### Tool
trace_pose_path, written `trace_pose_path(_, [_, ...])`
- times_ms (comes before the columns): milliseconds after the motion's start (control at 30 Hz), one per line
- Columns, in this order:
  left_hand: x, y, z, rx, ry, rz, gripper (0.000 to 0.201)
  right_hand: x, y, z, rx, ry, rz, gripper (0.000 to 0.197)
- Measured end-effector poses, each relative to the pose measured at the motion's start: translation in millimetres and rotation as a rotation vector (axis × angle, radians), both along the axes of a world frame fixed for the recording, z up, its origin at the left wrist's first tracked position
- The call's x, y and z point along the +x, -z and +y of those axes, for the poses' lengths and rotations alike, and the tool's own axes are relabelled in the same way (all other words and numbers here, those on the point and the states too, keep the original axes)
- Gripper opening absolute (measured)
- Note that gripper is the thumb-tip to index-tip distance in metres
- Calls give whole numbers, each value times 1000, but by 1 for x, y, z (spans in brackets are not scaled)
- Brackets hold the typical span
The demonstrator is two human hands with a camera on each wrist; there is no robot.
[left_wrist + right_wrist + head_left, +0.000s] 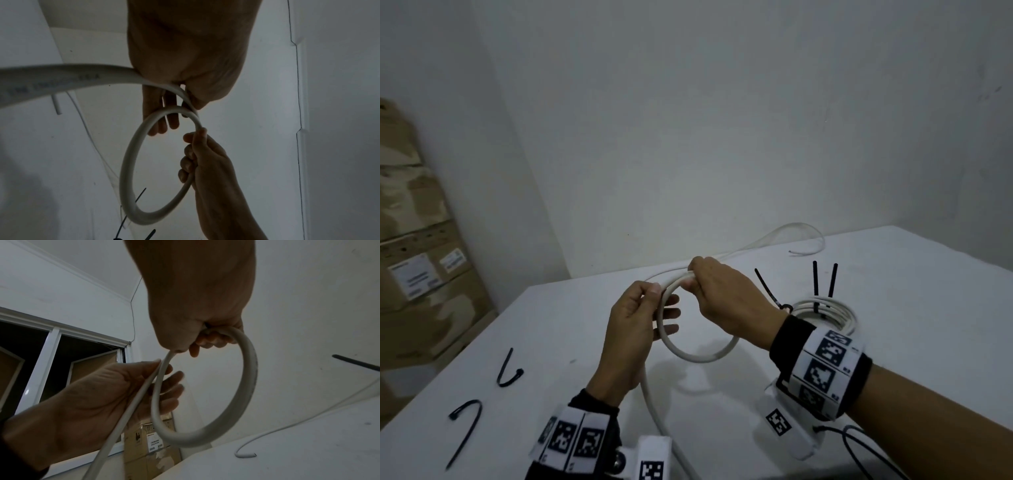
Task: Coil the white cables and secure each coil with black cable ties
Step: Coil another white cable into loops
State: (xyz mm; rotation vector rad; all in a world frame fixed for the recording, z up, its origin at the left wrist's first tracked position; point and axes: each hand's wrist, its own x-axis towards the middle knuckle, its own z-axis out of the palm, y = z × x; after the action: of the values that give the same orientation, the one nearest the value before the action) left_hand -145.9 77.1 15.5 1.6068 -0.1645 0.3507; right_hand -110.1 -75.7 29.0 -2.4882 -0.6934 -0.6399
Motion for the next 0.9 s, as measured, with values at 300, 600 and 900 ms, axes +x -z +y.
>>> trace_pose_path(300, [3, 0, 0, -168, -109, 63, 14, -3, -2, 10, 448, -223, 496, 6])
trace_pose_path(600, [1, 8, 0, -213, -54, 176, 7, -2, -2, -8, 827, -303, 919, 7])
trace_pose_path(900, [-9, -2, 25, -393, 45, 198, 37, -103, 49, -45, 692, -47, 702, 24])
